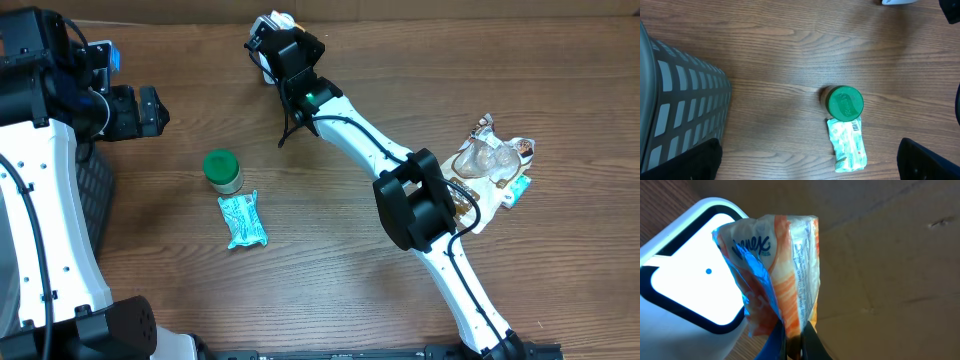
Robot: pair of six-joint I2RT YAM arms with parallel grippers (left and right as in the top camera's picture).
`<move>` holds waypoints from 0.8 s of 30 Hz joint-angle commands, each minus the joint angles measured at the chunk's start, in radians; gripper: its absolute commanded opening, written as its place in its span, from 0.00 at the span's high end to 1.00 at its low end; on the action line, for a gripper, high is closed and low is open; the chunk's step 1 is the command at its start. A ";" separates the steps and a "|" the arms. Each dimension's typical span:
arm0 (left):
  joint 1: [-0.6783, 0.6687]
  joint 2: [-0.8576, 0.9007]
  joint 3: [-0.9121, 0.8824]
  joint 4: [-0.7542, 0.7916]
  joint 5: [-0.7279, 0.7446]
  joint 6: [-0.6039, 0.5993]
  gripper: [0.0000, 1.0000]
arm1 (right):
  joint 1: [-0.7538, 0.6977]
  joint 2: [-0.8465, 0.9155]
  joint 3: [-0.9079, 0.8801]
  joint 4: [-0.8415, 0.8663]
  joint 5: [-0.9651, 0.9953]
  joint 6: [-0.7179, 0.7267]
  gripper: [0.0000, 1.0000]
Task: Scan the item barcode
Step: 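Hold the Kleenex pack over the scanner window, then carry the Kleenex pack right and drop it beside the bag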
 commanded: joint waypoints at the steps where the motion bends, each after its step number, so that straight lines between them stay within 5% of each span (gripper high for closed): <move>1: -0.005 0.005 0.000 0.004 -0.002 0.020 0.01 | -0.001 0.001 -0.003 0.016 0.044 -0.035 0.96; 12: -0.005 0.005 0.000 0.004 -0.002 0.020 0.00 | 0.020 -0.027 -0.003 0.019 0.063 -0.018 0.96; 24: -0.005 0.005 0.000 0.004 -0.002 0.020 0.00 | -0.025 -0.380 -0.003 -0.382 -0.136 0.488 0.96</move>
